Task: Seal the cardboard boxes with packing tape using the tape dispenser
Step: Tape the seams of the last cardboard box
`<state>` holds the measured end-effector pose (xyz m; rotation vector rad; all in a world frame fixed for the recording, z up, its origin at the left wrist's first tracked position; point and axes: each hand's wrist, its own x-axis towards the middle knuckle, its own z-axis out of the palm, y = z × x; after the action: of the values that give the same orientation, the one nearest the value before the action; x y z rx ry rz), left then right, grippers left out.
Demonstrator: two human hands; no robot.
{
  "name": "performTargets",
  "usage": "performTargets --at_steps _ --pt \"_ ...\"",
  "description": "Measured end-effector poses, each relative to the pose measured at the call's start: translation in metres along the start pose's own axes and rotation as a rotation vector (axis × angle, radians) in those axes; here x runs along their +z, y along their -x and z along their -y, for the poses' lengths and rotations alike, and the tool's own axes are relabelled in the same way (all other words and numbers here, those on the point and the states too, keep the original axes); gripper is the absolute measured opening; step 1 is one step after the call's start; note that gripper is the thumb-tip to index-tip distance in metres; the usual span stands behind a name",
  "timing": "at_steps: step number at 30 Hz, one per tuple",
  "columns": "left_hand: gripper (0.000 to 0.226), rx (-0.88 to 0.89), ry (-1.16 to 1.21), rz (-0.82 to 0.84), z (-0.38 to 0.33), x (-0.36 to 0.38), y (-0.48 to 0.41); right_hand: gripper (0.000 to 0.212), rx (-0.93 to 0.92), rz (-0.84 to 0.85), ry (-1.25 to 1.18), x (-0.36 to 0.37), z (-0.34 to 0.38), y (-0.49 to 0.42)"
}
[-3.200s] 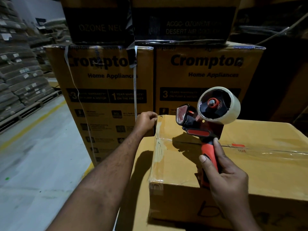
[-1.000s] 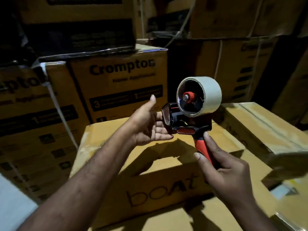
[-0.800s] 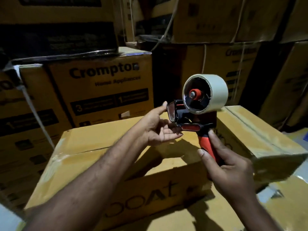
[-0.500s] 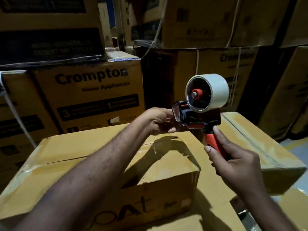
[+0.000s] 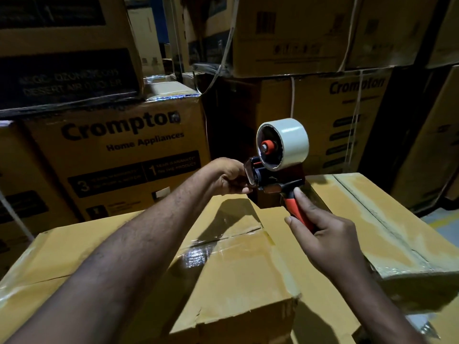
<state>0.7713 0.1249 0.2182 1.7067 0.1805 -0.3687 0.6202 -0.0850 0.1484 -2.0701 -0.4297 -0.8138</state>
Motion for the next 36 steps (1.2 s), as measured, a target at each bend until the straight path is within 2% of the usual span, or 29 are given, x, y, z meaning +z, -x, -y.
performTargets --at_steps 4,9,12,15,20,28,36 --pt "0.016 0.061 -0.162 -0.018 -0.001 -0.006 -0.019 0.063 0.119 0.025 0.034 0.021 -0.002 0.0" --pt "0.012 0.215 -0.504 -0.225 0.01 -0.003 -0.041 0.061 0.312 0.079 0.075 0.041 0.001 0.002" --pt "0.011 0.253 -0.662 -0.309 0.021 -0.004 -0.054 0.059 0.35 0.116 0.105 0.047 0.01 0.004" --pt "0.006 0.26 -0.695 -0.373 0.028 -0.017 -0.061 0.06 0.409 0.13 0.127 0.045 0.02 0.009" --pt "0.011 0.243 -0.664 -0.206 0.033 -0.028 -0.065 0.063 0.43 0.125 0.174 0.04 0.033 0.018" --pt "0.007 0.227 -0.539 -0.235 0.041 -0.024 -0.081 0.064 0.406 0.113 0.214 0.043 0.038 0.016" --pt "0.015 0.02 -0.707 -0.22 0.047 -0.029 -0.084 0.062 0.376 0.182 0.262 0.047 0.046 0.013"
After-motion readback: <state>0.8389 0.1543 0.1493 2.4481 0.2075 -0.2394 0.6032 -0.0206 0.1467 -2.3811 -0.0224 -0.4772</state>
